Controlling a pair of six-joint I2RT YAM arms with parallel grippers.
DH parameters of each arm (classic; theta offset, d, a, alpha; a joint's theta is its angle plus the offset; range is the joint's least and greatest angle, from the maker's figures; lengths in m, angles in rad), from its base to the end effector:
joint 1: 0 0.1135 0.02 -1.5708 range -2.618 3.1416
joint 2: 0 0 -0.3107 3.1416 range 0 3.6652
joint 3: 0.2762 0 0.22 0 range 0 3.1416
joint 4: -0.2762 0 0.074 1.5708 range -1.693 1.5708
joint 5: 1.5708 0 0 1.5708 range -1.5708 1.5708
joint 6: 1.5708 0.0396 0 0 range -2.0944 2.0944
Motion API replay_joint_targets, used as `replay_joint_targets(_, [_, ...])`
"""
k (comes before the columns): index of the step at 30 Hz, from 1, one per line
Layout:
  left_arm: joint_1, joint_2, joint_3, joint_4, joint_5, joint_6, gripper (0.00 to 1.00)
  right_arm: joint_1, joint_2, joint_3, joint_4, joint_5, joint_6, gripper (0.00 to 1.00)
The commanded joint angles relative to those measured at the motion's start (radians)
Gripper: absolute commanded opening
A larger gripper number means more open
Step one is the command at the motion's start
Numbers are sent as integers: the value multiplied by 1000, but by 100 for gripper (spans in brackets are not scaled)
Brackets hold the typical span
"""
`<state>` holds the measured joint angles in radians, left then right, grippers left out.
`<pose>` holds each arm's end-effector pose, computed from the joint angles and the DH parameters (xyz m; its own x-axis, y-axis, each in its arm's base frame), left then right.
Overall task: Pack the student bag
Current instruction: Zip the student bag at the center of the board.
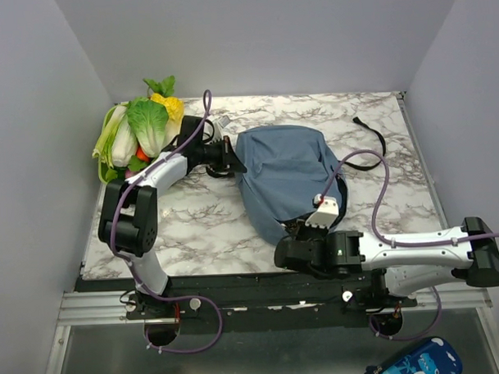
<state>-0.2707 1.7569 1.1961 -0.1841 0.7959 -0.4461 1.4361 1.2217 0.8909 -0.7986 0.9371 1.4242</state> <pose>0.3426 -0.1244 0.2881 -0.8884 -0.0667 -0.4542 0.3436 0.5597 -0.7541 0.0551 0.1692 0.3053 -0.5525 0.2853 -0.7832 0.0412 0.9478 0.3162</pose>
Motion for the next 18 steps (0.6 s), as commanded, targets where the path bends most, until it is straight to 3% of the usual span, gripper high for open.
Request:
replay_joint_targets(1, [41, 32, 95, 48, -98, 49, 0, 47, -70, 16, -373, 84, 277, 0])
replay_joint_targets(3, [42, 38, 118, 34, -95, 69, 0, 49, -103, 11, -404, 101, 295, 0])
replay_joint_targets(7, [34, -2, 120, -43, -15, 84, 41, 49, -120, 11, -286, 147, 173, 1])
replay_joint_targets(10, [19, -88, 79, -136, 73, 135, 65, 47, -81, 40, -191, 177, 82, 0])
replay_joint_targets(15, [-47, -253, -13, -264, 152, 237, 73, 41, -5, 121, -174, 203, 47, 1])
replay_joint_targets(18, [-159, -312, -75, -330, 134, 381, 73, 38, 2, 138, -156, 209, 32, 1])
